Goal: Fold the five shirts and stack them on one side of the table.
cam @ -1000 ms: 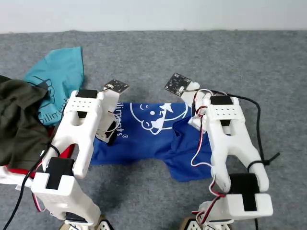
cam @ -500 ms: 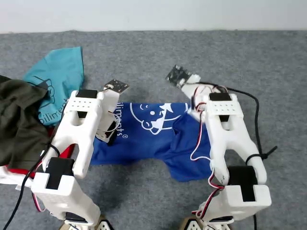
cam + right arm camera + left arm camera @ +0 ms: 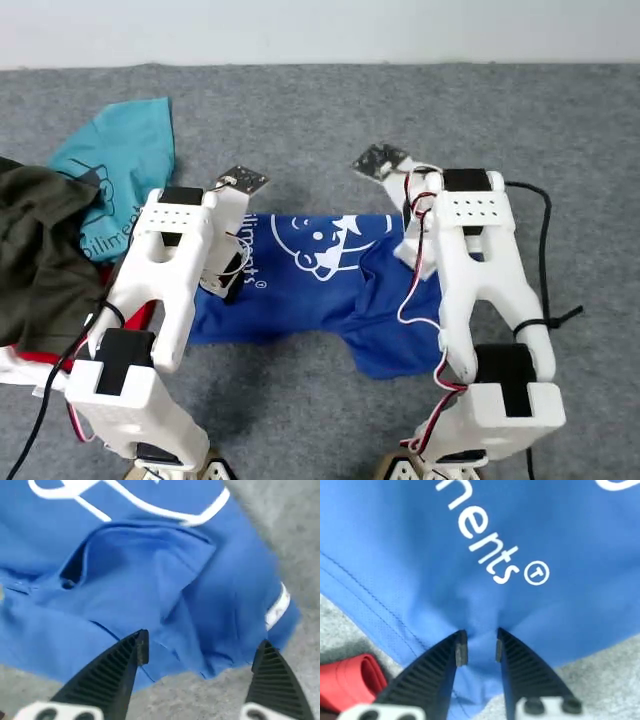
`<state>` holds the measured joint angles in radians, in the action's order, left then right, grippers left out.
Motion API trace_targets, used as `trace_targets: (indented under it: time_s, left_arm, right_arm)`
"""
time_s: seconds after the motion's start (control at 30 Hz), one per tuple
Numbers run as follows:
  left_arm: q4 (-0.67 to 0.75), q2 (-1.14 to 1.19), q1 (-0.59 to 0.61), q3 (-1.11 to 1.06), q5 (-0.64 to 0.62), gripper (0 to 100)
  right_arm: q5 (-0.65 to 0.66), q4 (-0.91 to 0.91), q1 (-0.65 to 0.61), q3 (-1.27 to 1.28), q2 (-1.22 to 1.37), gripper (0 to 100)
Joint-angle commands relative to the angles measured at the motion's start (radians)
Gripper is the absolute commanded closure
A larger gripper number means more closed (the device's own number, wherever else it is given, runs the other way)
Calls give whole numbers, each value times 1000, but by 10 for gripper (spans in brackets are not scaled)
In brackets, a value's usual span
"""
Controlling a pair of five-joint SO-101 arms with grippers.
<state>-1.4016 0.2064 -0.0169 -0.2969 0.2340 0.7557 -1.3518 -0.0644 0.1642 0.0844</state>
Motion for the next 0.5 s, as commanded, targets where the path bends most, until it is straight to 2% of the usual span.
trace_targets:
  time_s: [0.0, 0.13, 0.47]
  left_arm:
    - [-3, -8, -9, -2, -5, 892]
    - [-3, -8, -9, -4, -5, 892]
    - [5, -8, -9, -33, -5, 892]
  right_arm:
    - [-11, 91, 82, 17, 7, 665]
    - [-12, 193, 147, 72, 54, 666]
    - [-6, 151, 160, 78, 120, 667]
